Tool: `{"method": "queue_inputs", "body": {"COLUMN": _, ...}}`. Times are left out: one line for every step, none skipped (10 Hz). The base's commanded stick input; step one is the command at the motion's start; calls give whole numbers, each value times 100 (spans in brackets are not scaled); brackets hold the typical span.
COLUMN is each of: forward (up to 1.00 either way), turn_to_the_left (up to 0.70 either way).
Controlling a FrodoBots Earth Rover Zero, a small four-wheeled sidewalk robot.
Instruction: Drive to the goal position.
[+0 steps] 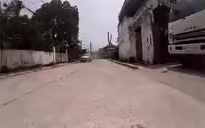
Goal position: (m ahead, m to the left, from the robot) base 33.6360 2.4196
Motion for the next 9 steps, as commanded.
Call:
{"method": "queue_inputs", "body": {"forward": 100, "turn_to_the_left": 0}}
{"method": "queue_inputs", "body": {"forward": 100, "turn_to_the_left": 0}}
{"method": "queue_inputs", "body": {"forward": 100, "turn_to_the_left": 0}}
{"method": "queue_inputs", "body": {"forward": 100, "turn_to_the_left": 0}}
{"method": "queue_inputs", "body": {"forward": 100, "turn_to_the_left": 0}}
{"method": "queue_inputs", "body": {"forward": 100, "turn_to_the_left": 0}}
{"method": "queue_inputs", "body": {"forward": 100, "turn_to_the_left": 0}}
{"method": "queue_inputs", "body": {"forward": 100, "turn_to_the_left": 0}}
{"method": "queue_inputs", "body": {"forward": 100, "turn_to_the_left": 0}}
